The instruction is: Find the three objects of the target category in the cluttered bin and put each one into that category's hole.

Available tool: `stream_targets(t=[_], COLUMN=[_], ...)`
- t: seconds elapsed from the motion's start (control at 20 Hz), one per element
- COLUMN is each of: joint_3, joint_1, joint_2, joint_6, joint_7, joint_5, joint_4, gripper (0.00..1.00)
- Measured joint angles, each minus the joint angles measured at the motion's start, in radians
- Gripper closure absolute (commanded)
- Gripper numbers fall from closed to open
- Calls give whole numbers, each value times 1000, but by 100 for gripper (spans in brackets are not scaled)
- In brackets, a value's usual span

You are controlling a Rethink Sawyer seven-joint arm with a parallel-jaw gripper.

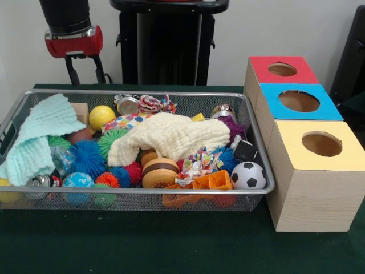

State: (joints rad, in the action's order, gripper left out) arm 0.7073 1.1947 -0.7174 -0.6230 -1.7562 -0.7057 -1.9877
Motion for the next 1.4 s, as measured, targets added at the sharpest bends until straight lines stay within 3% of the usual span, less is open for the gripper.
stream_targets(t=[0.85, 1.4], joint_3=[-15, -38], joint_1=[-7, -60], joint_2=[24, 30], joint_6=[0, 0], joint_7=[0, 0], joint_5=[-1, 1], joint_4=[0, 45], gripper=[0, 0])
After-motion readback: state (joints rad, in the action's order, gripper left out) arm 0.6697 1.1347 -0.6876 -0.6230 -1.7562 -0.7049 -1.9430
